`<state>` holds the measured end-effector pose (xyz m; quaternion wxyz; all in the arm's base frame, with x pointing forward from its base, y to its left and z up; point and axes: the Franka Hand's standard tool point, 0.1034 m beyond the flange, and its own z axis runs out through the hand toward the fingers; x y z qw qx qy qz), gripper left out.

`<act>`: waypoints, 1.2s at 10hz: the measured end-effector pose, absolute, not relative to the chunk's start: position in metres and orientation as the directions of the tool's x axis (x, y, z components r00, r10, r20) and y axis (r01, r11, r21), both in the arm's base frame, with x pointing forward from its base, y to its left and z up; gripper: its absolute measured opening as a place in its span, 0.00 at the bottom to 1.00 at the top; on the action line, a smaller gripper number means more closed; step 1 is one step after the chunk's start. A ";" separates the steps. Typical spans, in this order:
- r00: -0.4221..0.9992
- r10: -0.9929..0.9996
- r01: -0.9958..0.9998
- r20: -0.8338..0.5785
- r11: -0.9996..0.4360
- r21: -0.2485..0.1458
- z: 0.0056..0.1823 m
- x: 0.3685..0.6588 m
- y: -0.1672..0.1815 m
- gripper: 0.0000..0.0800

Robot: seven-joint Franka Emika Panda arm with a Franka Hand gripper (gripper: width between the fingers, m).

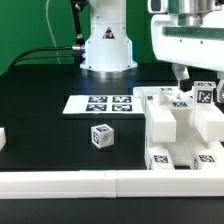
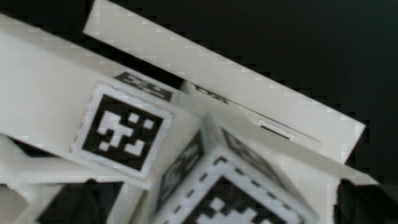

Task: Assemble chair

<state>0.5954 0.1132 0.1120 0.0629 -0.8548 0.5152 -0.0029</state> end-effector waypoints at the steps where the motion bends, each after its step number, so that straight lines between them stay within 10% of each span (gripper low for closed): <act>1: 0.555 -0.831 -0.829 -0.048 -0.547 -0.115 0.112 0.595 0.114 0.81; 2: 0.811 -0.584 -0.579 0.016 -0.807 -0.112 0.114 0.598 0.117 0.81; 4: 0.895 -0.444 -0.437 0.044 -0.892 -0.113 0.114 0.600 0.112 0.81; 8: 0.797 -0.604 -0.598 0.022 -0.793 -0.118 0.113 0.600 0.113 0.35; 12: 0.470 -0.882 -0.880 -0.039 -0.465 -0.097 0.112 0.600 0.109 0.35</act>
Offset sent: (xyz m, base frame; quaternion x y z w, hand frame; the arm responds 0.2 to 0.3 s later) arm -0.0017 0.0044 0.0031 0.0169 -0.0042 -0.3667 0.9302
